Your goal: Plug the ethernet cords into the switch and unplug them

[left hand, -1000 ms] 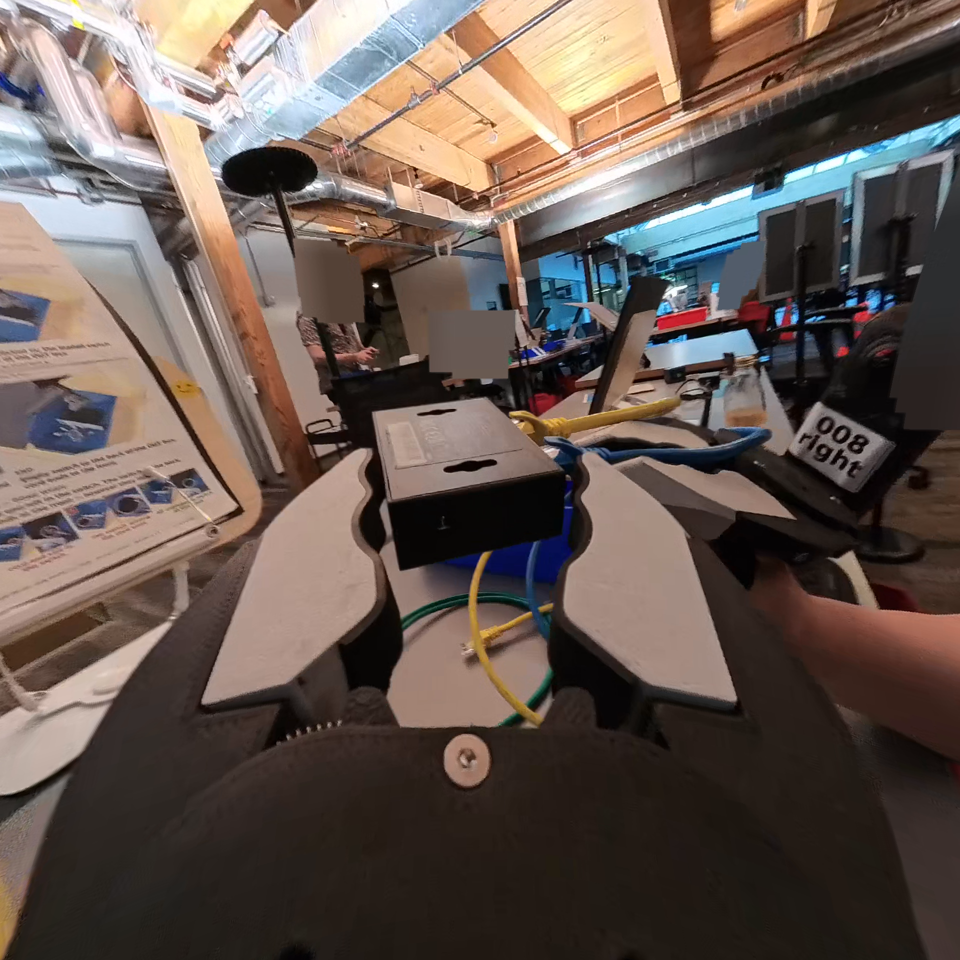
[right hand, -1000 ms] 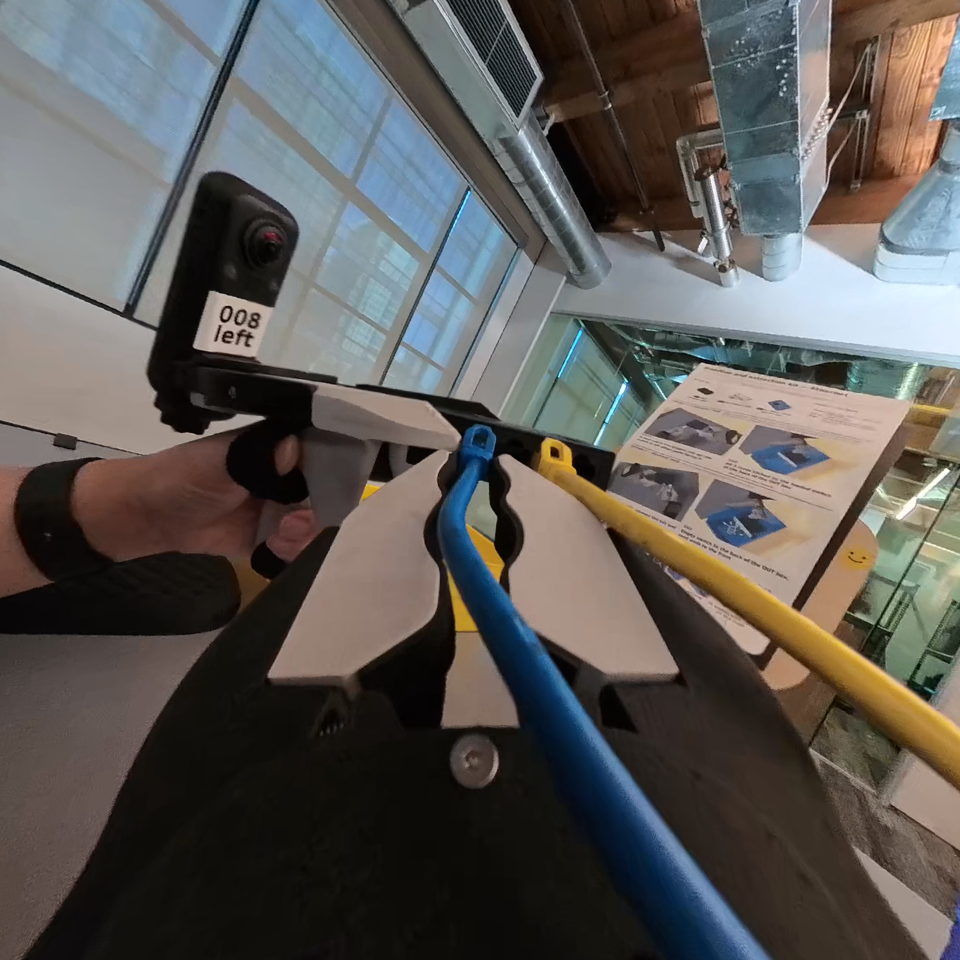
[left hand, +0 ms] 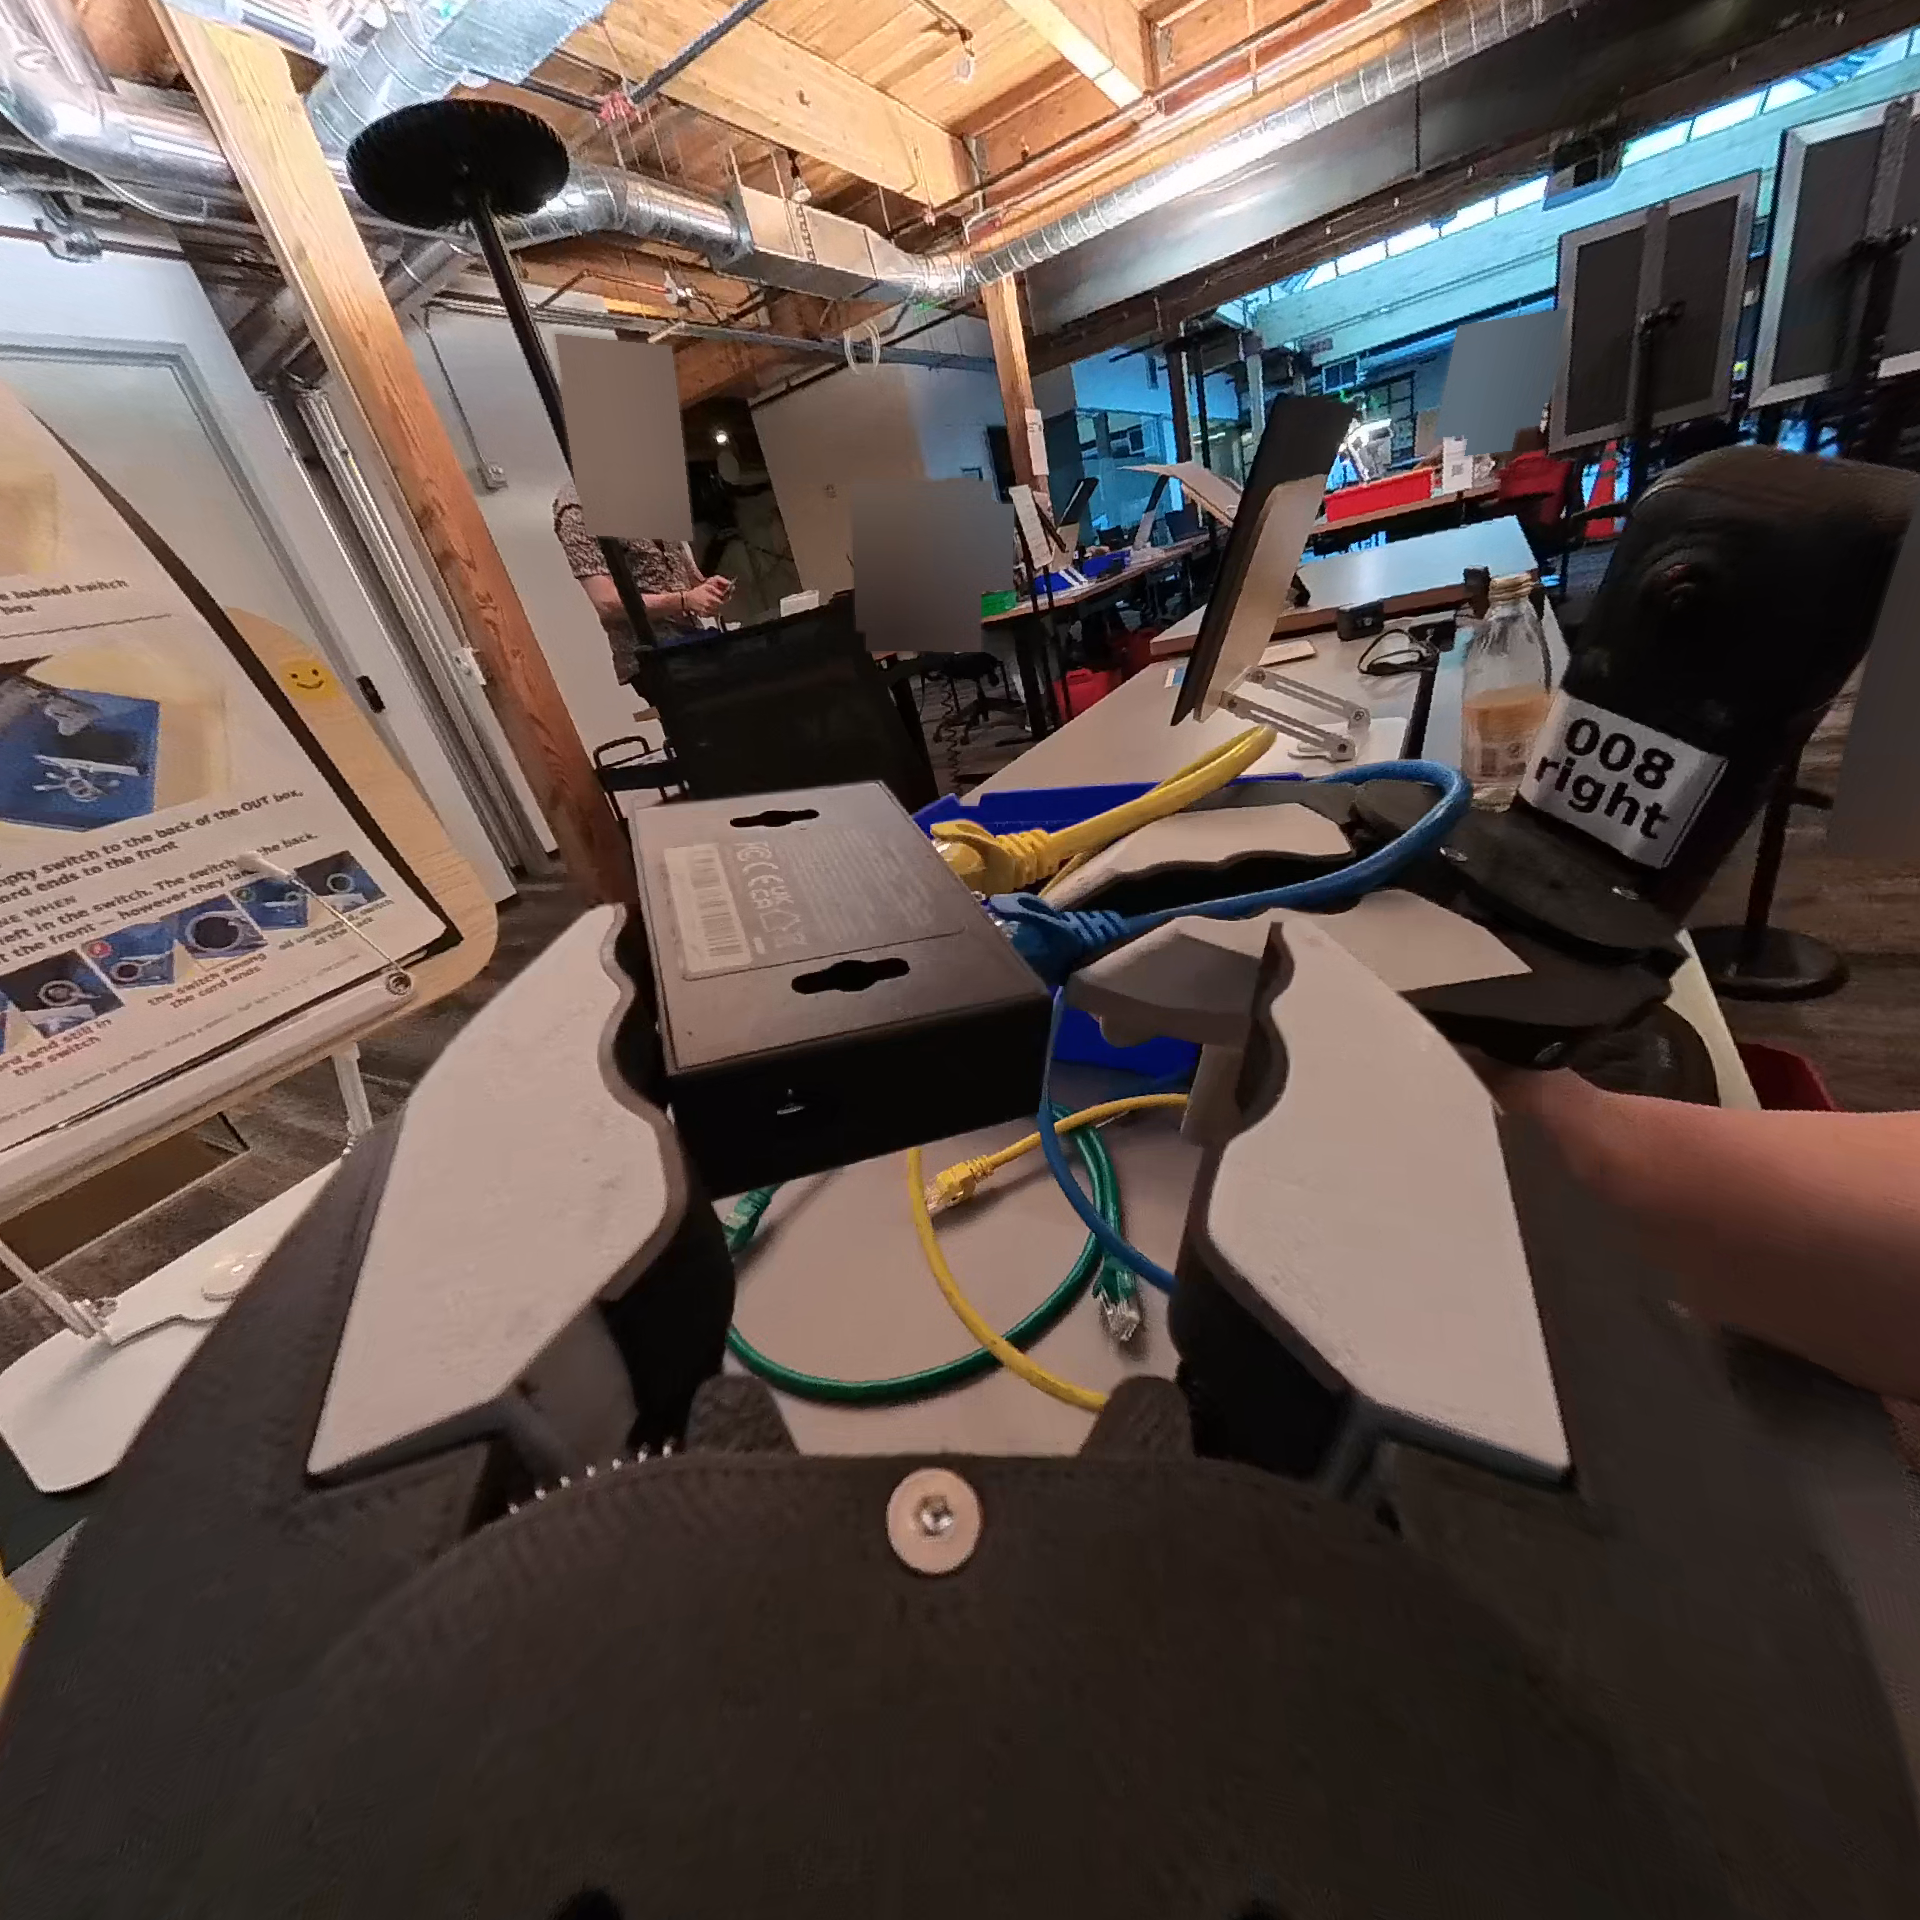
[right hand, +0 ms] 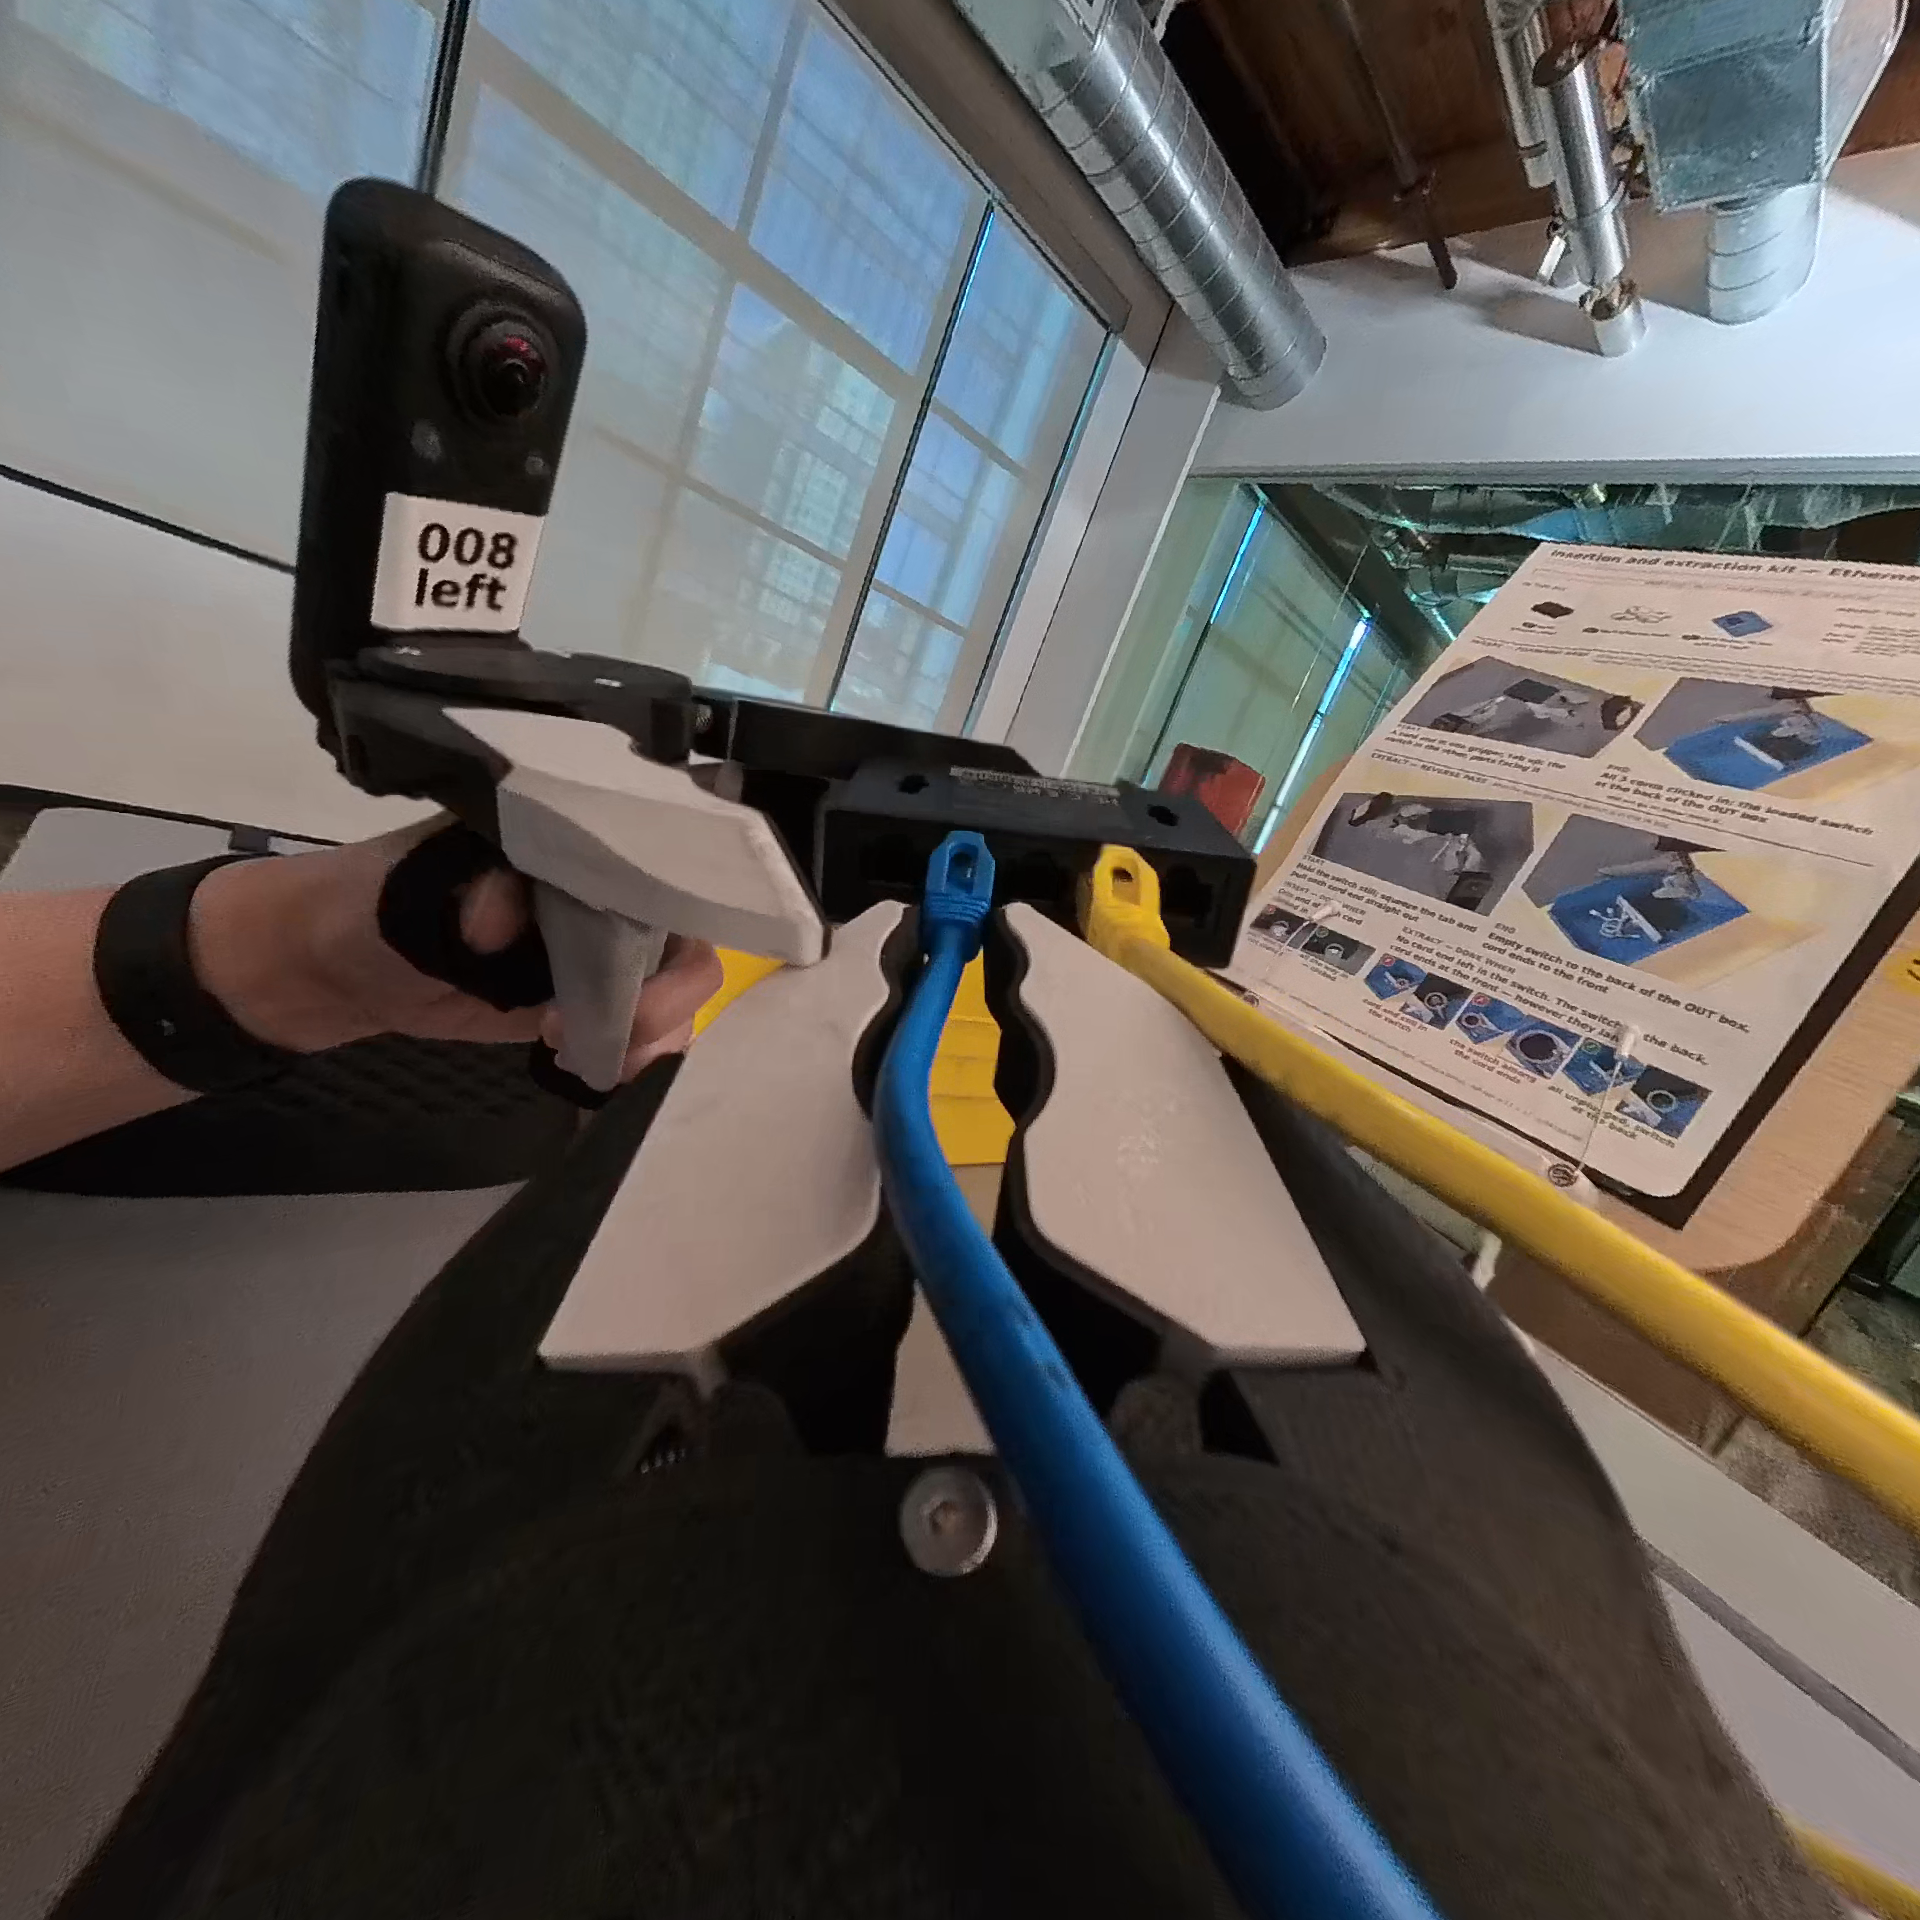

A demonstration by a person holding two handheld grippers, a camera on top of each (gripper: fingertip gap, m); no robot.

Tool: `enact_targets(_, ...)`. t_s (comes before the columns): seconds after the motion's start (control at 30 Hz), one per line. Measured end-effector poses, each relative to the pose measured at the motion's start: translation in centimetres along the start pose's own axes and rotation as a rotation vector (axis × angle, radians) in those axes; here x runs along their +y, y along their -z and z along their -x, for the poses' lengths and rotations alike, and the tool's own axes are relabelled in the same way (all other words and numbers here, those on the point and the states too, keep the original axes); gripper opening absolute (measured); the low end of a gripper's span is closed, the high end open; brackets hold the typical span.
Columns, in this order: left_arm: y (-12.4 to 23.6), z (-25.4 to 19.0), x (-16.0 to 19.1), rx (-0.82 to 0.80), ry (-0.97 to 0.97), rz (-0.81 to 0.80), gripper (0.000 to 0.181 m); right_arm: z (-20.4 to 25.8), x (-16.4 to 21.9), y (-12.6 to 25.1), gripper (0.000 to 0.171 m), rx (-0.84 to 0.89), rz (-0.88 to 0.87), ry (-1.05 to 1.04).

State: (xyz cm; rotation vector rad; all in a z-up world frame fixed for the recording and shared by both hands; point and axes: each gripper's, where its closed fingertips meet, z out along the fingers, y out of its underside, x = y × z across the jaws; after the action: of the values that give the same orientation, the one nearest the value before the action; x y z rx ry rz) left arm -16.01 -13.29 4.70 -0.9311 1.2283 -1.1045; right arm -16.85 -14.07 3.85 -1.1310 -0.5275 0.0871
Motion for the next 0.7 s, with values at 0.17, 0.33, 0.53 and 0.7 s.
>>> enact_targets(0.17, 1.3, 3.0, 0.3, -0.106, 0.075, -0.005, 0.072, 0.6, 0.6, -1.3, 0.013, 0.018, 0.003, -0.075)
enact_targets(0.33, 2.2, 3.9, 0.9, -0.133, 0.102, 0.059, 0.063, 1.8, 2.0, -1.4, 0.016, 0.002, 0.065, -0.225)
enact_targets(0.53, 3.0, 5.8, 2.3, -0.183, 0.244, 0.113, 0.043, 4.4, 4.9, 0.2, 0.017, -0.020, 0.205, -0.326)
enact_targets(0.7, 3.9, 6.6, 4.1, -0.251, 0.317, 0.196, 0.000, 6.0, 6.3, 2.0, 0.010, -0.083, 0.340, -0.379)
